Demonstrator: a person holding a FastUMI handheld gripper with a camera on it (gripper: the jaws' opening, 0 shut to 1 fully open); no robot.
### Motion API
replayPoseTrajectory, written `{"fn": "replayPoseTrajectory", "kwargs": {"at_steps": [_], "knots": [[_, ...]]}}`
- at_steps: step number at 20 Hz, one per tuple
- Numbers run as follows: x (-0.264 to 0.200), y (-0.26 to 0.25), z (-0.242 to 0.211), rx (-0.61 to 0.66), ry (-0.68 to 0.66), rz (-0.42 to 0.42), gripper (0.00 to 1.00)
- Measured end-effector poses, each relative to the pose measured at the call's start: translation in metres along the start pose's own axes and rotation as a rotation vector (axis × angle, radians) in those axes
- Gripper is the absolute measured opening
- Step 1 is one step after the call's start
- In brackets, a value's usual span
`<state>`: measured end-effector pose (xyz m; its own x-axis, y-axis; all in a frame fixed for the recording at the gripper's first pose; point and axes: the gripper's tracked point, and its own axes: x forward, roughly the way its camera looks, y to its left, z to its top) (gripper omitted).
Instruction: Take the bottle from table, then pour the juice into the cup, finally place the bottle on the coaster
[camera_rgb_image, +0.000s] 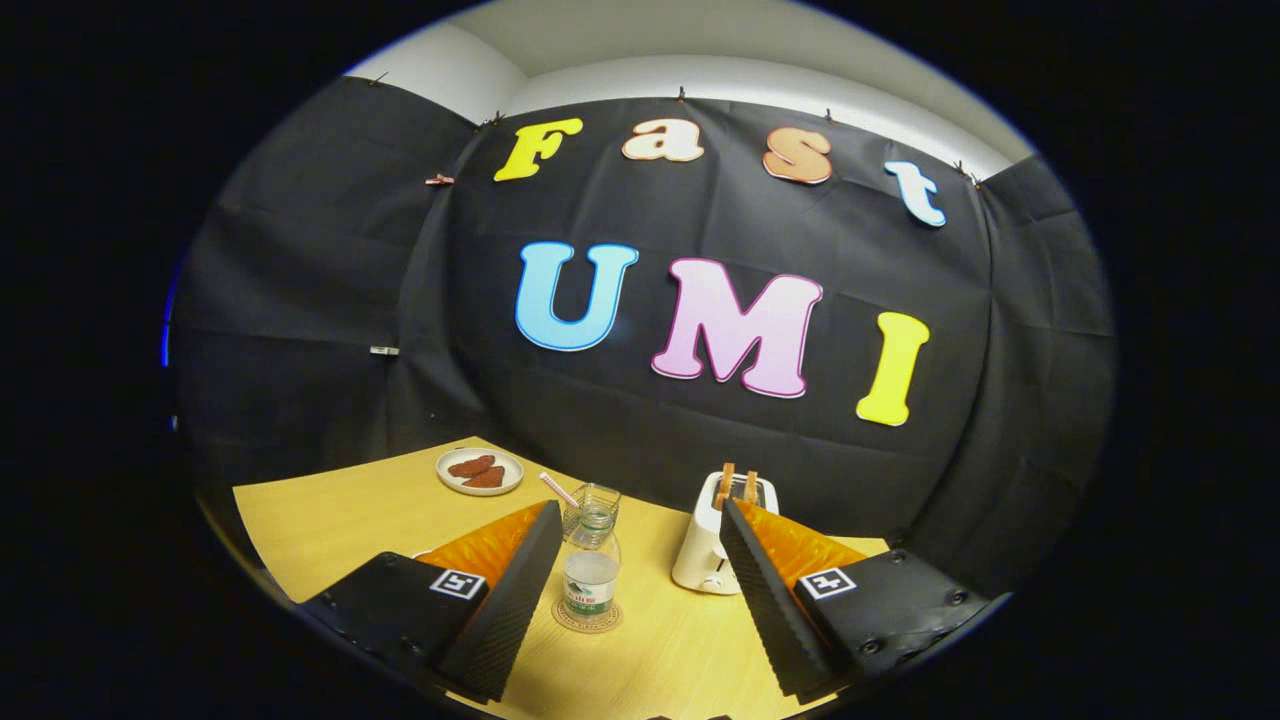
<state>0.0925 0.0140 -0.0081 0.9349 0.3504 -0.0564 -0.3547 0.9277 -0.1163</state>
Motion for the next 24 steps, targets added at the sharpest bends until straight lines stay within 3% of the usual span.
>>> {"fn": "replayPoseTrajectory", "kwargs": {"at_steps": [10,19,24], "knots": [[-0.104,0.013,0.002,0.018,0.027,-0.103,0.97],[-0.114,0.016,0.016,0.053,0.024,-0.134,0.97],[-0.109,0.012,0.002,0.107,0.063,-0.129,0.97]]}}
